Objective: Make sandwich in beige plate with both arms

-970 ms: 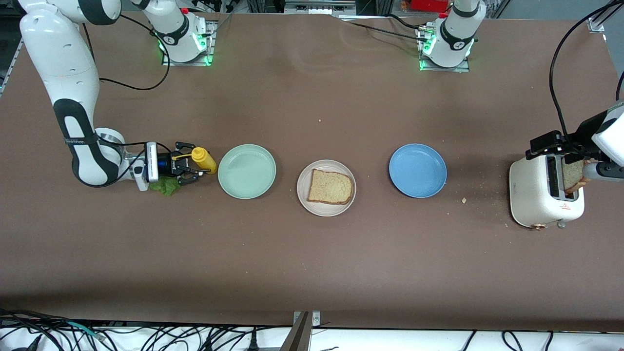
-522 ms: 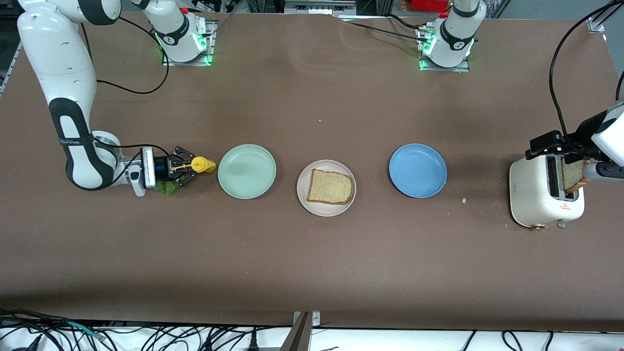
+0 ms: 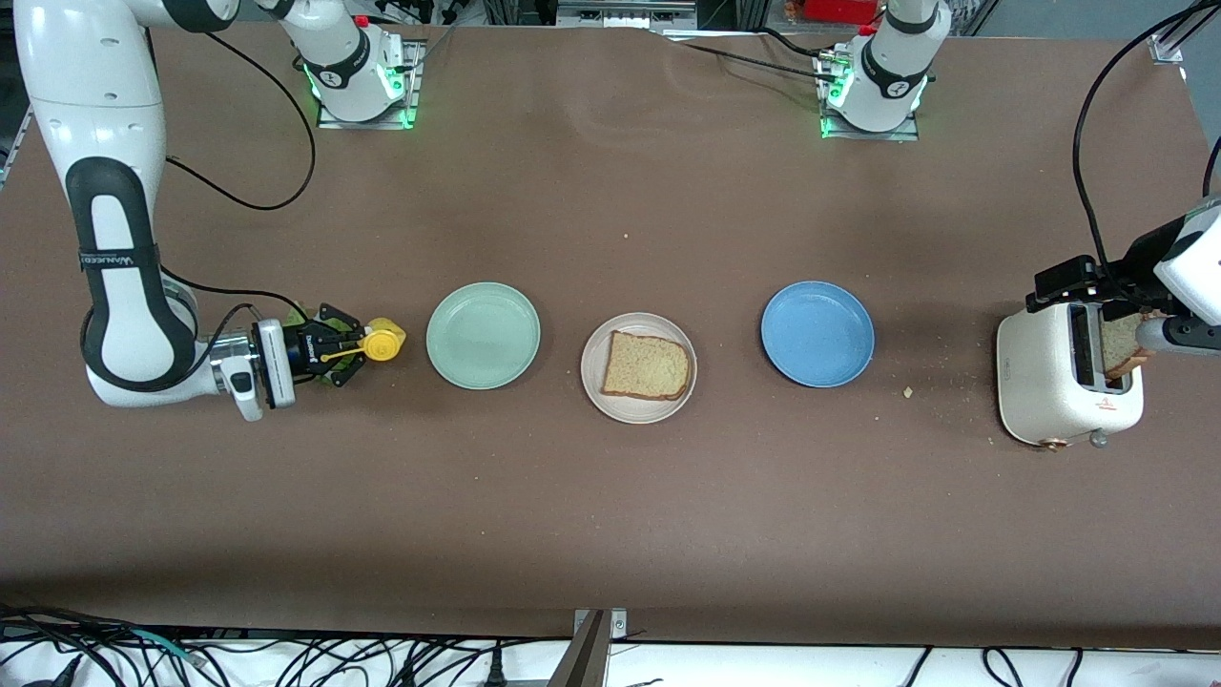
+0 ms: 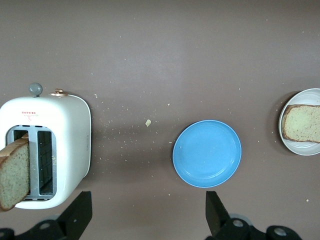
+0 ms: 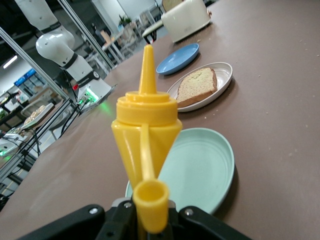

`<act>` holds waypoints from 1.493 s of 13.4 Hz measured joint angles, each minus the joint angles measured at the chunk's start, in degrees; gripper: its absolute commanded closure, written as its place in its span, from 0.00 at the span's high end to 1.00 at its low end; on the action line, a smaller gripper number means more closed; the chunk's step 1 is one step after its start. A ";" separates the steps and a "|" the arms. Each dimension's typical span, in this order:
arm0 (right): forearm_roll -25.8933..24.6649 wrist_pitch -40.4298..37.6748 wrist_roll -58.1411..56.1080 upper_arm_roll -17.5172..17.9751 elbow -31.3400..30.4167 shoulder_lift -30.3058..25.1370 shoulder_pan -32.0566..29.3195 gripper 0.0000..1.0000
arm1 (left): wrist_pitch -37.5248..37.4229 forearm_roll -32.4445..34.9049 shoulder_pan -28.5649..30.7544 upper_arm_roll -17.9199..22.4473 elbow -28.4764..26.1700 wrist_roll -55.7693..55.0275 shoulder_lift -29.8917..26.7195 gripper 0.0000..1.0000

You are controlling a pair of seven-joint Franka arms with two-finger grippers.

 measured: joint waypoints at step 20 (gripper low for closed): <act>-51.40 17.08 57.85 0.09 16.76 -0.07 37.39 0.00 | 0.00 0.00 -0.03 -0.14 -0.12 0.00 0.00 1.00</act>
